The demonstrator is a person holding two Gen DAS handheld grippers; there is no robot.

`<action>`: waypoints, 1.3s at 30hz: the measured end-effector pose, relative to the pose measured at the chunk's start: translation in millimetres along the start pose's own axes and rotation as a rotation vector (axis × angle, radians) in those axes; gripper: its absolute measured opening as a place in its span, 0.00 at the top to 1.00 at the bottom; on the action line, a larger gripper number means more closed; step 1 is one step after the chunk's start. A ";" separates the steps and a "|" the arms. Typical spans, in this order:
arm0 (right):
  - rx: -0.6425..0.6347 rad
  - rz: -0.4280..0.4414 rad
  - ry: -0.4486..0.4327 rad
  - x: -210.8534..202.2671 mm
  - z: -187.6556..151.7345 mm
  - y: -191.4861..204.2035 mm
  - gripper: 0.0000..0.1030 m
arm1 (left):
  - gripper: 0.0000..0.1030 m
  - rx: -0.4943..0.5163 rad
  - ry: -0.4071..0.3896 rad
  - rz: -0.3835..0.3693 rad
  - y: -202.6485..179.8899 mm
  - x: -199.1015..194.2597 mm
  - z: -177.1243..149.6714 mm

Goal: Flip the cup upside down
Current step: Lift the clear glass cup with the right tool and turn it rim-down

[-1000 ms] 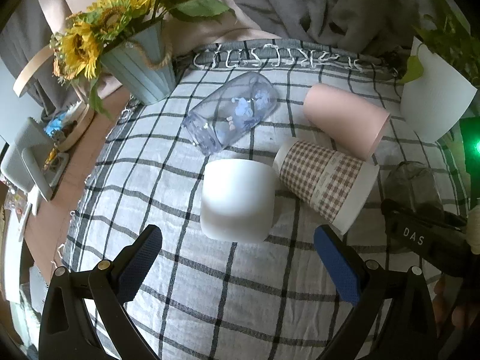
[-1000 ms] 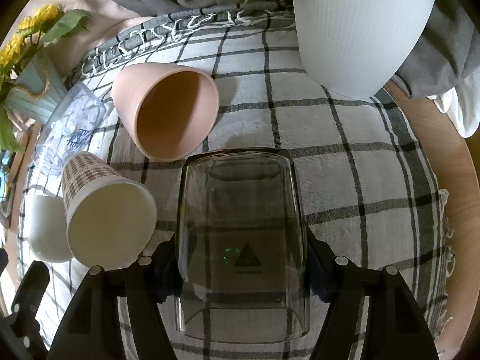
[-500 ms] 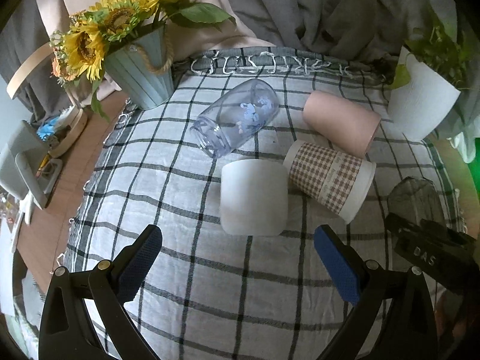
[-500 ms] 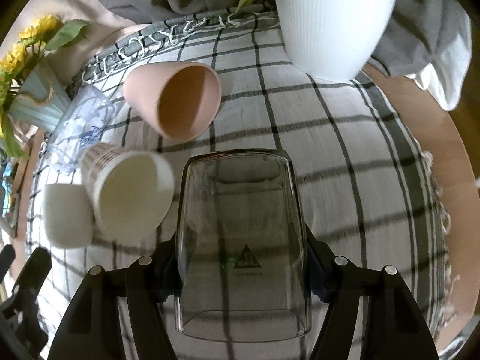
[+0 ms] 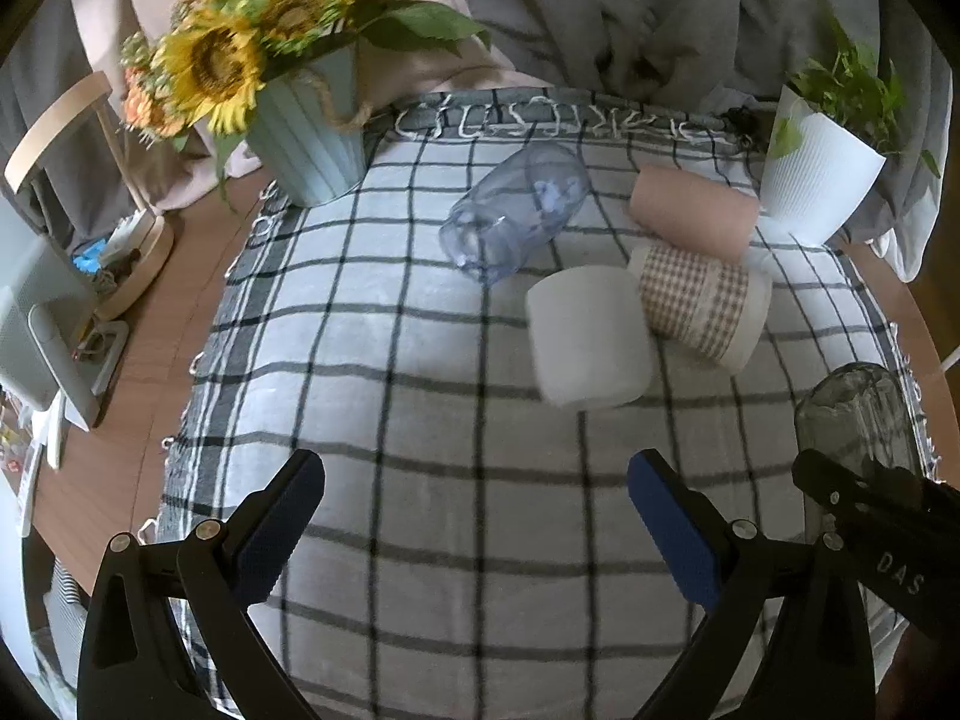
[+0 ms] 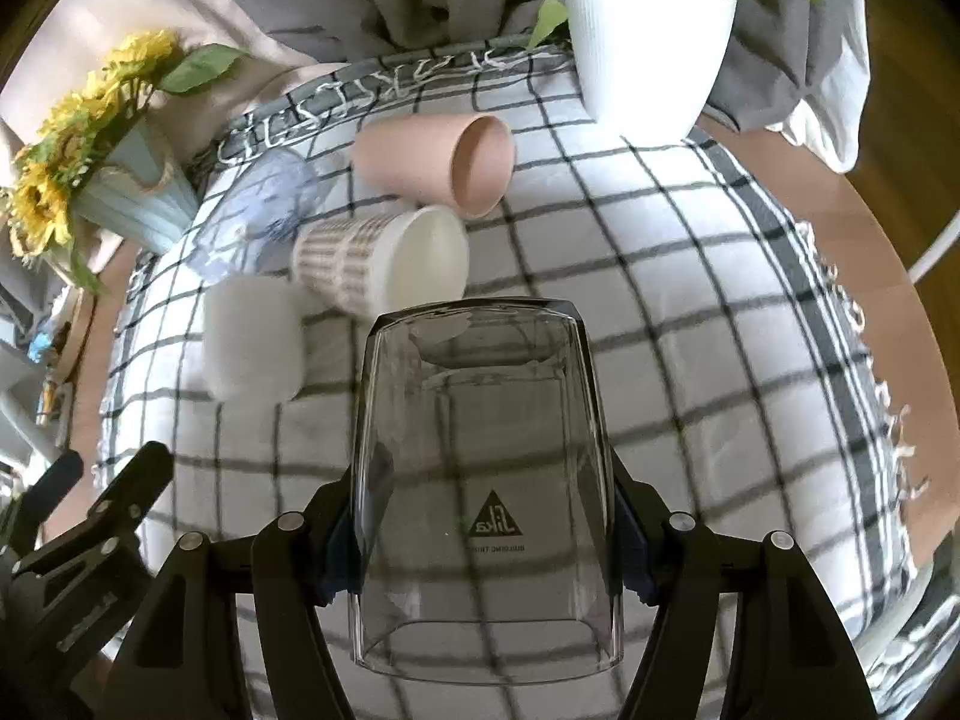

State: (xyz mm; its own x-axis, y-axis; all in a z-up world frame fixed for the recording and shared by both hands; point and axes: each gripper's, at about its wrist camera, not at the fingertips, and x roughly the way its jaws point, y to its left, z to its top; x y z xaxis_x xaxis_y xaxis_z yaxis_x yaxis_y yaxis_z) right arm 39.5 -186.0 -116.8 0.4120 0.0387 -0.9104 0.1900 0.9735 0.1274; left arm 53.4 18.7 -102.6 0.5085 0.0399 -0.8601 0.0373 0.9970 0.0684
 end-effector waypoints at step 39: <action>-0.062 0.051 0.140 37.3 -46.8 39.5 0.34 | 0.00 0.042 0.102 0.045 21.2 22.4 -32.8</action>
State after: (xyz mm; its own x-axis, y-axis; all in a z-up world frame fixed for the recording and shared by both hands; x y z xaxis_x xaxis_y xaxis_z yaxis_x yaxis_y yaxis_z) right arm 20.6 -135.5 -164.1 0.2910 0.1153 -0.9498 0.1146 0.9814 0.1543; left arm 37.4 43.0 -137.0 0.4207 0.0930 -0.9024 0.0538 0.9904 0.1272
